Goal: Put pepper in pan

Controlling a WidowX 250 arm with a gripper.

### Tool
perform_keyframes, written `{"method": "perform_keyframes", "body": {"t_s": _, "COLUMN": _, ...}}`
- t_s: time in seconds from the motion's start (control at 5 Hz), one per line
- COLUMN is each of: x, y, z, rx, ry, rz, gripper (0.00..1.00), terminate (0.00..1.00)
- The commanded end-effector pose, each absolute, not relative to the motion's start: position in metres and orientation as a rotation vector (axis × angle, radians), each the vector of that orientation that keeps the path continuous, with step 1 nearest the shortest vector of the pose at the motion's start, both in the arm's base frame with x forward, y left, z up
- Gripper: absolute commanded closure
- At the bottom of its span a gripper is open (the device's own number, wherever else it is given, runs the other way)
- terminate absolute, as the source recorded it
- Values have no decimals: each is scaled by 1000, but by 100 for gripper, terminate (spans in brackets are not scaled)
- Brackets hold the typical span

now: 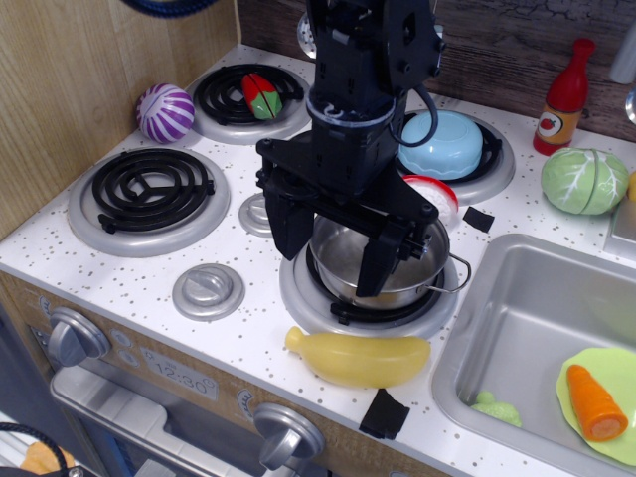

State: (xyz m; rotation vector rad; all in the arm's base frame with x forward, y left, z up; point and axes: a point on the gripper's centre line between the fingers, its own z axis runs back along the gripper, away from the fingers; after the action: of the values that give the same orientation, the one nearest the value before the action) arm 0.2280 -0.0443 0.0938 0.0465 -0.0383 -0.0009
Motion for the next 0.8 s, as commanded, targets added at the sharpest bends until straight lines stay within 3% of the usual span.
{"method": "perform_keyframes", "body": {"t_s": 0.0, "x": 228, "y": -44, "z": 94, "rx": 46, "ry": -38, "rz": -1, "gripper": 0, "terminate": 0}}
{"method": "perform_keyframes", "body": {"t_s": 0.2, "x": 243, "y": -21, "z": 102, "rx": 108, "ry": 15, "rz": 115, "gripper": 0, "terminate": 0}}
{"method": "perform_keyframes", "body": {"t_s": 0.6, "x": 287, "y": 33, "z": 127, "rx": 255, "ry": -124, "rz": 352, "gripper": 0, "terminate": 0}}
